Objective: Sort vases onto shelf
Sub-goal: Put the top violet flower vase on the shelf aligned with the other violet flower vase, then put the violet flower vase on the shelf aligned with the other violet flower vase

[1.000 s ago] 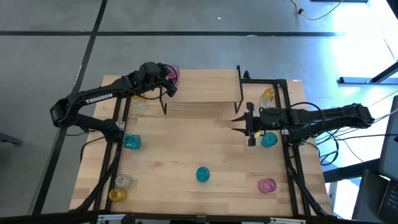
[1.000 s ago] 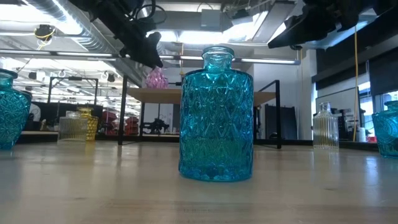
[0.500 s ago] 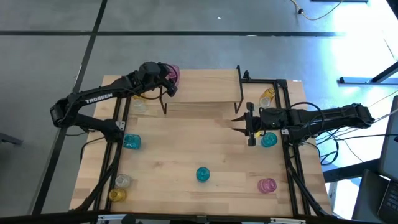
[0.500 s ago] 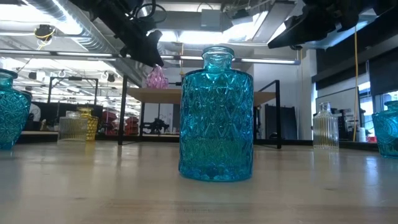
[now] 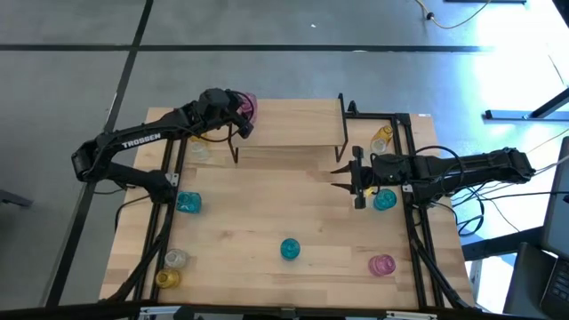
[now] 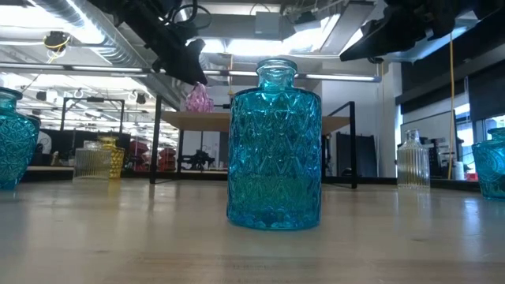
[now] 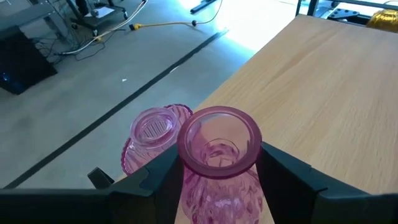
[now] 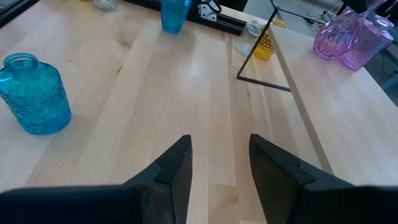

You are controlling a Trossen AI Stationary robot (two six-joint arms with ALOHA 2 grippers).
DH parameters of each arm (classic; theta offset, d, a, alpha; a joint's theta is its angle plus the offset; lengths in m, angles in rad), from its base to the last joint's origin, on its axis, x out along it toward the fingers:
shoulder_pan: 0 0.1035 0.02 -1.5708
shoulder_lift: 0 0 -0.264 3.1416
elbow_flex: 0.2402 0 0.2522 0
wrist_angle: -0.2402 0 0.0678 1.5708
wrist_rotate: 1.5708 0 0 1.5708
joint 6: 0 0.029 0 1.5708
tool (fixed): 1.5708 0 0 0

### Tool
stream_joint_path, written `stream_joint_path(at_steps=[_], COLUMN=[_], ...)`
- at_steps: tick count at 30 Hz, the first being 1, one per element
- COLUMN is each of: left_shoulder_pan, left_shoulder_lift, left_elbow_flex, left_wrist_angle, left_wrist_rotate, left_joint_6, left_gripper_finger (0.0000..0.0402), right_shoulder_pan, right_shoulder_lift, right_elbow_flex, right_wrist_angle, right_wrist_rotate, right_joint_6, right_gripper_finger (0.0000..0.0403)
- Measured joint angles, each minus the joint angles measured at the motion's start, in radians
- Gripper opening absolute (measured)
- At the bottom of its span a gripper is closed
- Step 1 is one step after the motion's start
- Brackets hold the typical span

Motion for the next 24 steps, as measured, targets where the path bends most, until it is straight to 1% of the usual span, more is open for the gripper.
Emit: stream_joint_path(at_steps=[5, 11, 14, 19, 24], left_shoulder_pan=[0.000, 0.000, 0.000, -0.002, -0.035], left_shoulder_lift=[0.000, 0.000, 0.000, -0.020, -0.057], left_elbow_flex=[0.000, 0.001, 0.001, 0.025, 0.070], left_wrist_angle=[0.000, 0.002, 0.025, 0.037, 0.033], left_wrist_rotate=[-0.017, -0.018, -0.018, -0.016, -0.014], left_joint_6=[-0.015, -0.015, -0.015, 0.004, 0.012], left_gripper_finger=[0.0197, 0.0247, 0.0264, 0.0271, 0.0269], right_shoulder_pan=[0.000, 0.000, 0.000, 0.000, 0.000], right_shoulder_lift=[0.000, 0.000, 0.000, 0.000, 0.000], right_elbow_flex=[0.000, 0.000, 0.000, 0.000, 0.000], right_wrist_angle=[0.001, 0.001, 0.001, 0.002, 0.004], right_wrist_rotate=[0.000, 0.000, 0.000, 0.000, 0.001], right_joint_6=[0.000, 0.000, 0.000, 0.000, 0.000], right_gripper_finger=[0.0143, 0.0143, 0.0143, 0.0143, 0.0143])
